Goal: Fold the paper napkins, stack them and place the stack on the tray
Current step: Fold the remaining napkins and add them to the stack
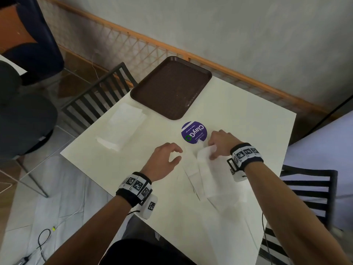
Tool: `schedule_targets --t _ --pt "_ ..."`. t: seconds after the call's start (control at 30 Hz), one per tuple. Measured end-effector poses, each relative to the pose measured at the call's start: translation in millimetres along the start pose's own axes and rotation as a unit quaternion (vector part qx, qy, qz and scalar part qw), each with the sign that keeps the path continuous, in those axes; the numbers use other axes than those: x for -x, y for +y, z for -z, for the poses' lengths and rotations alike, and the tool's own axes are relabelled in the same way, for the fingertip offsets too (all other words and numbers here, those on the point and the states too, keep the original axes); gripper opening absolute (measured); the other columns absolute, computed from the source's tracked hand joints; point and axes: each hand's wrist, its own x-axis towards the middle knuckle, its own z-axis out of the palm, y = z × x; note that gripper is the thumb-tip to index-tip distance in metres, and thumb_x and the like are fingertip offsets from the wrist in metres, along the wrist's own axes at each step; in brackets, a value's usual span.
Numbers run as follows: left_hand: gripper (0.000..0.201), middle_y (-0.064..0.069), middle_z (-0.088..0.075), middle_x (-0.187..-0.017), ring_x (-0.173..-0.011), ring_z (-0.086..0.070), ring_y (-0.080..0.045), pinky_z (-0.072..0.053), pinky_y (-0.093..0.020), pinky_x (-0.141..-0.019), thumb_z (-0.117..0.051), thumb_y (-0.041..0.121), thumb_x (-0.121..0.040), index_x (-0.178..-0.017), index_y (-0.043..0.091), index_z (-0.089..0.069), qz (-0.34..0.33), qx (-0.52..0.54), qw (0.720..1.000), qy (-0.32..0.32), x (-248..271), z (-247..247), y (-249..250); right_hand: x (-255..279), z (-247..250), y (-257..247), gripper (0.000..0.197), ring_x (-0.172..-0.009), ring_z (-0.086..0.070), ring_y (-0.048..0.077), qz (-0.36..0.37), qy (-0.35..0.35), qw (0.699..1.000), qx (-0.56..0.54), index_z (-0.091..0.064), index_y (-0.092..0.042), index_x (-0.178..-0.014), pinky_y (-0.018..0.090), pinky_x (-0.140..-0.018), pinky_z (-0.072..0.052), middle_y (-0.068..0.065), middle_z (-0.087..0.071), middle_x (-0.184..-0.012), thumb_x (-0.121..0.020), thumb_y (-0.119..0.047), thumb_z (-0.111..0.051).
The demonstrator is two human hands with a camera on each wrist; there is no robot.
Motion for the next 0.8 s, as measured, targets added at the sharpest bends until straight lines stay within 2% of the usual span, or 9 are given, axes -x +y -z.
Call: schedule_targets --t 0.07,0.13,0.2,0.27,0.37,0.47,0.6,0.7,0.8 --pt "0.022 0.013 -0.068 -0.119 -0.113 -0.061 -0.006 -0.053 -0.038 -0.102 -0.071 0.037 -0.100 -0.121 0.029 -0.067 0.008 0.021 1.000 0.005 -0.3 1.4 2.6 10.4 9.1 -1.4 0.040 -0.120 -0.056 0.026 0.007 0.005 0.999 -0.041 -0.075 -0.028 -0.121 0.041 -0.103 -0.043 -0.003 -0.065 -0.122 -0.088 -0.046 -0.085" --pt "0.050 0.014 -0.063 -0.128 -0.121 -0.058 -0.007 -0.050 -0.038 -0.108 -0.070 0.060 -0.094 -0.133 0.030 -0.058 0.032 0.050 0.998 0.014 0.0 2.8 7.9 28.5 23.1 -5.6 0.011 -0.101 -0.064 0.023 0.044 0.040 0.990 -0.125 -0.078 -0.032 -0.098 0.039 -0.088 -0.050 -0.006 -0.072 -0.097 -0.092 -0.040 -0.082" --pt "0.086 0.015 -0.055 -0.141 -0.131 -0.051 -0.007 -0.044 -0.033 -0.113 -0.074 0.077 -0.080 -0.148 0.034 -0.042 0.078 0.081 0.993 0.020 -0.9 3.9 17.5 54.2 39.2 -15.8 0.020 -0.078 -0.063 0.008 0.103 0.117 0.963 -0.219 -0.072 -0.037 -0.079 0.030 -0.072 -0.048 -0.013 -0.069 -0.075 -0.097 -0.033 -0.080" --pt "0.106 0.015 -0.056 -0.143 -0.131 -0.053 -0.006 -0.044 -0.031 -0.111 -0.086 0.077 -0.066 -0.152 0.041 -0.035 0.120 0.152 0.981 0.027 -3.4 10.0 31.8 80.2 53.0 -31.0 0.024 -0.071 -0.062 0.005 0.134 0.189 0.905 -0.358 -0.069 -0.031 -0.080 0.022 -0.067 -0.048 -0.011 -0.068 -0.075 -0.101 -0.026 -0.078" --pt "0.078 0.008 -0.075 -0.122 -0.112 -0.073 -0.010 -0.060 -0.039 -0.101 -0.098 0.045 -0.072 -0.139 0.032 -0.059 0.132 0.323 0.937 0.029 -9.7 25.9 51.8 97.7 56.6 -40.8 0.013 -0.082 -0.069 0.018 0.133 0.265 0.805 -0.514 -0.072 -0.011 -0.099 0.030 -0.072 -0.055 0.004 -0.074 -0.091 -0.104 -0.022 -0.074" --pt "0.032 0.004 -0.082 -0.110 -0.103 -0.078 -0.013 -0.063 -0.040 -0.096 -0.090 0.015 -0.085 -0.114 0.018 -0.077 0.117 0.398 0.908 0.063 -12.2 39.7 63.5 97.5 48.3 -39.6 0.020 -0.099 -0.077 0.028 0.094 0.294 0.753 -0.582 -0.074 -0.012 -0.121 0.043 -0.082 -0.062 0.006 -0.081 -0.109 -0.106 -0.025 -0.072" --pt "0.024 0.005 -0.081 -0.113 -0.106 -0.078 -0.017 -0.064 -0.045 -0.095 -0.082 0.021 -0.093 -0.117 0.019 -0.077 0.111 0.390 0.908 0.103 -16.0 52.7 53.7 95.7 32.0 -34.9 0.039 -0.112 -0.078 0.026 0.114 0.207 0.737 -0.633 -0.072 -0.018 -0.136 0.039 -0.092 -0.064 0.006 -0.081 -0.123 -0.098 -0.013 -0.080" --pt "0.030 0.003 -0.081 -0.115 -0.106 -0.078 -0.019 -0.065 -0.042 -0.091 -0.082 0.017 -0.093 -0.122 0.013 -0.076 0.076 0.372 0.920 0.098 -12.7 65.3 45.0 88.9 22.7 -34.6 0.035 -0.111 -0.079 0.024 0.124 0.233 0.725 -0.636 -0.077 -0.008 -0.129 0.030 -0.091 -0.061 0.006 -0.082 -0.120 -0.095 -0.002 -0.080" --pt "0.026 -0.006 -0.082 -0.109 -0.105 -0.078 -0.021 -0.064 -0.038 -0.089 -0.082 -0.001 -0.088 -0.114 0.003 -0.079 0.015 0.330 0.941 0.078 -7.4 76.5 34.7 76.1 15.4 -33.2 0.028 -0.109 -0.079 0.026 0.126 0.270 0.721 -0.626 -0.081 -0.001 -0.118 0.035 -0.091 -0.061 0.012 -0.082 -0.116 -0.091 0.008 -0.080"
